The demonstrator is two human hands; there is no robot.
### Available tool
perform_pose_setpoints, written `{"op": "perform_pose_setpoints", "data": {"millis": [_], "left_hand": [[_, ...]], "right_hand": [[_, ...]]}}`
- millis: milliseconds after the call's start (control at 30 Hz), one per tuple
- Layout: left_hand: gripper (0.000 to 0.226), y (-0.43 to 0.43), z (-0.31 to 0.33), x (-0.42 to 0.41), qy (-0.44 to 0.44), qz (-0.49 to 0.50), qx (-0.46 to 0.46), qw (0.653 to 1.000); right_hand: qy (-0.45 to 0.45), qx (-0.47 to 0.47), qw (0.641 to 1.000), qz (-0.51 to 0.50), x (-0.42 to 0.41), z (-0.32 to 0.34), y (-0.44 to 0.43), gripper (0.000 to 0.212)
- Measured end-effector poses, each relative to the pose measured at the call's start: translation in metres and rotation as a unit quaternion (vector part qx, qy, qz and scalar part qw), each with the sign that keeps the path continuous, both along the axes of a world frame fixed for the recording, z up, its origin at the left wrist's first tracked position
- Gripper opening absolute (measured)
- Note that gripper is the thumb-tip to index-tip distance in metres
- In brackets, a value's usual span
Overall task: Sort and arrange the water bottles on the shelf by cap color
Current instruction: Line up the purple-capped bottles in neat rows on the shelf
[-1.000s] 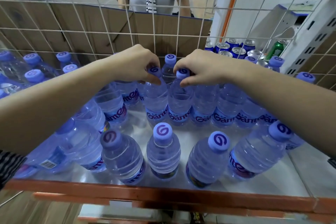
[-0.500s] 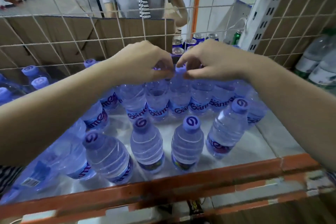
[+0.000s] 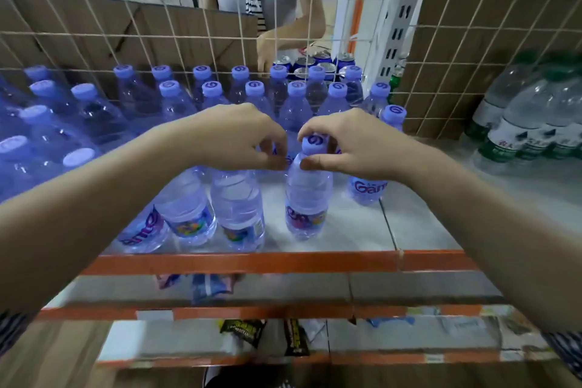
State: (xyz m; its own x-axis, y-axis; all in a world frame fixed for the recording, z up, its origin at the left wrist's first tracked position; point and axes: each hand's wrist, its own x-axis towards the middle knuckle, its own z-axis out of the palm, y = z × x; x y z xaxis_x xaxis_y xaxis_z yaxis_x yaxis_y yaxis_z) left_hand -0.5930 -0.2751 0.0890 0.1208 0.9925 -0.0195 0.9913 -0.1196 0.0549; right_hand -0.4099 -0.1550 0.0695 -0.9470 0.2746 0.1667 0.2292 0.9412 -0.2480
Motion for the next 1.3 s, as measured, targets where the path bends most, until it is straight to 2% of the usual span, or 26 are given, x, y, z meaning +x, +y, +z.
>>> {"op": "perform_pose_setpoints", "data": {"millis": [167,333,467,667,900,967,1033,1100,1133,1200,1300], "left_hand": [[0.026,-0.032,-0.009,-0.008,0.003,0.07,0.009,0.997],[0.039,-0.048,-0.009,-0.017,-0.01,0.14,0.05,0.989],[0.047,-0.042,-0.016,-0.013,-0.011,0.138,0.109,0.984],[0.056,0.008,-0.012,-0.011,0.019,0.101,0.11,0.989],[0.077,0.068,-0.012,0.0,0.052,0.097,0.153,0.982],[0.075,0.076,-0.013,0.0,0.059,0.089,0.15,0.983],[0.062,0.078,-0.012,-0.004,0.045,0.066,0.134,0.988],[0.039,0.076,-0.011,-0.011,-0.016,0.044,0.102,0.994],[0.035,0.074,-0.01,-0.014,-0.045,0.041,0.09,0.994],[0.036,0.071,-0.008,-0.017,-0.077,0.03,0.091,0.992],[0.035,0.075,-0.012,-0.02,-0.039,0.048,0.119,0.991]], "right_hand": [[0.029,0.03,0.999,-0.011,-0.005,-0.013,-0.004,0.038],[0.042,0.035,0.998,-0.028,-0.006,-0.014,-0.001,0.043],[0.004,0.045,0.999,-0.004,-0.008,-0.001,0.013,0.042],[-0.066,0.053,0.996,-0.001,-0.012,0.025,0.045,0.031],[-0.1,0.064,0.992,-0.039,-0.015,0.035,0.074,0.034],[-0.115,0.051,0.991,-0.038,-0.015,0.032,0.075,0.036],[-0.116,0.029,0.992,-0.037,-0.015,0.028,0.074,0.034],[-0.097,0.01,0.995,-0.035,-0.015,0.024,0.072,0.03],[-0.084,0.01,0.996,-0.043,-0.016,0.021,0.072,0.033],[-0.062,0.045,0.994,-0.082,-0.018,0.016,0.071,0.045],[-0.056,0.062,0.992,-0.094,-0.022,0.015,0.069,0.048]]}}
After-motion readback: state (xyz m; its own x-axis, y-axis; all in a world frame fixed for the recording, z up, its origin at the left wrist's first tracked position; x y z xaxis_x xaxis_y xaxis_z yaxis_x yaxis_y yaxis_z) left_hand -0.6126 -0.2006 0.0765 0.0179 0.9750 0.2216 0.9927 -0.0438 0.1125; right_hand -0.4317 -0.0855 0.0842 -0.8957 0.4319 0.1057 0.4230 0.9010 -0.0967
